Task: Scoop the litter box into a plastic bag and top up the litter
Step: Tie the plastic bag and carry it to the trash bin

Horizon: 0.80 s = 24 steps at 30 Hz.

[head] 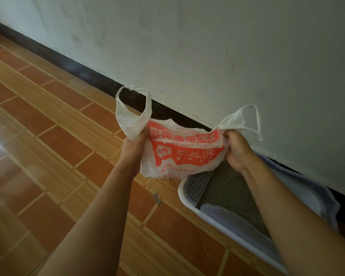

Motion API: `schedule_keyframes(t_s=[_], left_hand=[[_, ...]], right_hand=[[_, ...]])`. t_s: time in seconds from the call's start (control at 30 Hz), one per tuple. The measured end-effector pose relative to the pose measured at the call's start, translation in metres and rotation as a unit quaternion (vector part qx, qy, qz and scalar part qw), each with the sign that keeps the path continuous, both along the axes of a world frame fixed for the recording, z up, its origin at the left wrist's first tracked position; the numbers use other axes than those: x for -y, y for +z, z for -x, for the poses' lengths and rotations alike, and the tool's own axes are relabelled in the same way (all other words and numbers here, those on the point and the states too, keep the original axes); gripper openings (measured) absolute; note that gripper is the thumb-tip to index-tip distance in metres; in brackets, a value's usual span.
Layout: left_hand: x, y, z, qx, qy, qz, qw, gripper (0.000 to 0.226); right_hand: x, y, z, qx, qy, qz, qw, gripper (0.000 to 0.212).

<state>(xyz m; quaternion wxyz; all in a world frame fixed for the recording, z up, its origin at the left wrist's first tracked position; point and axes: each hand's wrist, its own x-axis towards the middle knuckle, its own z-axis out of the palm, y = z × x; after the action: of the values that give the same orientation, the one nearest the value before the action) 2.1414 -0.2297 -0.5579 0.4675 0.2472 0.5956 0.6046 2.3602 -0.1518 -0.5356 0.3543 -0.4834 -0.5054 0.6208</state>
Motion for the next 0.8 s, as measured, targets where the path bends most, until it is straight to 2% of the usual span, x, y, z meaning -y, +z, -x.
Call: schedule_keyframes(t_s=[0.07,0.17,0.37,0.57,0.7,0.8], left_hand=[[-0.001,0.0,-0.002,0.004,-0.001,0.003,1.0,0.017],[-0.002,0.0,-0.003,-0.005,0.01,0.011,1.0,0.02],[-0.005,0.0,-0.003,-0.006,-0.003,0.032,0.999,0.024],[0.0,0.001,0.006,0.132,-0.153,0.018,0.979,0.023],[0.0,-0.003,0.009,0.191,-0.167,-0.016,0.967,0.046],[-0.004,-0.002,0.007,0.256,-0.156,-0.04,0.953,0.062]], right_hand=[[0.0,0.0,-0.002,-0.021,0.052,0.018,0.998,0.031],[0.002,-0.001,-0.004,-0.003,0.116,0.025,0.993,0.02],[0.004,0.005,-0.006,0.03,0.09,0.03,0.995,0.015],[0.003,-0.001,0.0,0.061,0.02,0.024,0.998,0.011],[0.004,-0.003,0.002,0.039,0.016,0.044,0.998,0.015],[0.004,-0.002,0.007,0.057,0.028,0.047,0.997,0.016]])
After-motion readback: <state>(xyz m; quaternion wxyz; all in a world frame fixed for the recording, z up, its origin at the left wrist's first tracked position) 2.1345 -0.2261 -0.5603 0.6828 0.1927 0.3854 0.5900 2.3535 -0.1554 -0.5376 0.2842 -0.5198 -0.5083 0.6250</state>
